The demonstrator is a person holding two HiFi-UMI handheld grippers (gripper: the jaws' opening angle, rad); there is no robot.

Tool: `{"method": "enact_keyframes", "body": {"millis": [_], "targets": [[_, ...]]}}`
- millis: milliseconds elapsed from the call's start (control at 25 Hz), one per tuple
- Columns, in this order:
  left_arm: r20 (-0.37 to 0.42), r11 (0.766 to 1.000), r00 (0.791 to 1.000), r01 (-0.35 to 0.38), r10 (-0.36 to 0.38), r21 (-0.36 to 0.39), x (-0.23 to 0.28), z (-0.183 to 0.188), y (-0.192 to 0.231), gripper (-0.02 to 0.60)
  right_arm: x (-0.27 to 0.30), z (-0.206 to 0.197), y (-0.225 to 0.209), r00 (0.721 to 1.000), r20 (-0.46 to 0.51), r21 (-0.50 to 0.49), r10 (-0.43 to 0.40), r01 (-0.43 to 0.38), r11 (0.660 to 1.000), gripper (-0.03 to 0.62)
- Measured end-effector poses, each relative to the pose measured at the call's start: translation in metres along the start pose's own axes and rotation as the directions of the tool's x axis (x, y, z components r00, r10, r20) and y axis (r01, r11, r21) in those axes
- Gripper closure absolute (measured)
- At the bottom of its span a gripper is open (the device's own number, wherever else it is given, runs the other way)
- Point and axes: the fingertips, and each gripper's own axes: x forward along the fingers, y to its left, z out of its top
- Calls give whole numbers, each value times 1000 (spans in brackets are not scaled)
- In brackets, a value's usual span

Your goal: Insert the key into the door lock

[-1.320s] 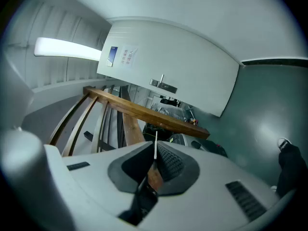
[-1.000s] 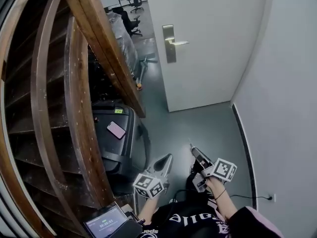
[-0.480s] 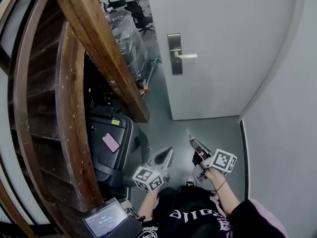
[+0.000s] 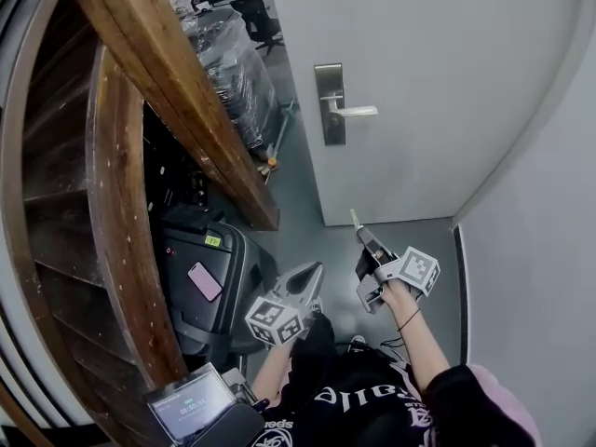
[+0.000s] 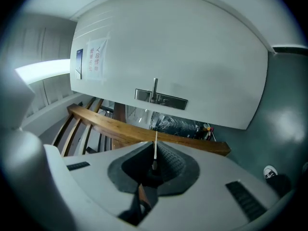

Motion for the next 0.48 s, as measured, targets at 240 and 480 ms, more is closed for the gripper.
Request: {"method": "enact_keyframes", "body": {"millis": [240,480], "targets": [[-42,993,994,101,-99,66,46,32,47,577,84,44,-9,996,87,-14,22,-21,1000,557],[-66,982,985,166,-160,88,80,50,88,577,169,85,-33,990,141,19,6,-8,1000,557]]}}
